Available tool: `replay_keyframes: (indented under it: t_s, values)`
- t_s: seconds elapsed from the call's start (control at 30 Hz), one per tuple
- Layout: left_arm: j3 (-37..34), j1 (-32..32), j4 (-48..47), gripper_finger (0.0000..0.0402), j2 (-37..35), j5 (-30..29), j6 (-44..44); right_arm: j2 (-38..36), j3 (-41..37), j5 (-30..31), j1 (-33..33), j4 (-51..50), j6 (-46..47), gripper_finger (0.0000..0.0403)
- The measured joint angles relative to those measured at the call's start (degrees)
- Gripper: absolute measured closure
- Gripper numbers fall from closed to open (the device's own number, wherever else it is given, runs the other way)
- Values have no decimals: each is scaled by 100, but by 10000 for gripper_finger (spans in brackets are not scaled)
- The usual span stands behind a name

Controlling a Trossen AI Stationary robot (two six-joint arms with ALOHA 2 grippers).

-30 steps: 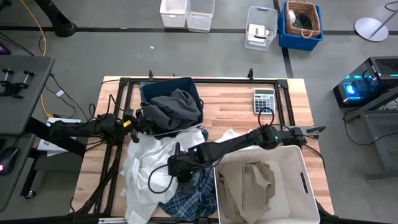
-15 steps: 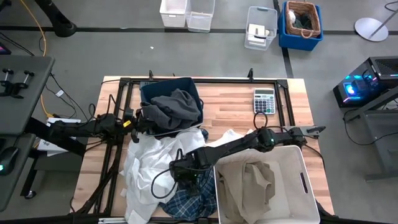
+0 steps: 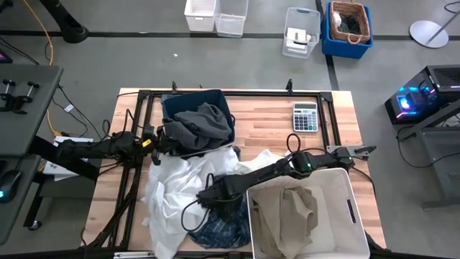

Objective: Sort clothes
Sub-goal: Put the blue checkered pants into the blue laundry bin

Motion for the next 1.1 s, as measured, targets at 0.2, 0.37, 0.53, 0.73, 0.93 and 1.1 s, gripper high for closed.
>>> replay_keyframes:
  t_s: [0.2,0.37,0.53,0.73,0.93,1.1]
  values:
    - [0,0,-11,401,-2,-1,0,30,15,-51,-64,-177,383,387]
    - [0,0,-6,401,-2,-1,0,-269,50,-319,-83,23,766,397]
    - [0,0,-7,401,2,0,0,-1187,117,-553,-116,478,1184,399]
    - [0,0,-2,401,15,0,0,-2195,107,-851,-155,1538,1060,401]
    - [0,0,-4,401,15,1,0,-3236,134,-912,-206,2984,643,401]
    - [0,0,-11,401,24,1,0,-3785,129,91,-346,4612,-382,402]
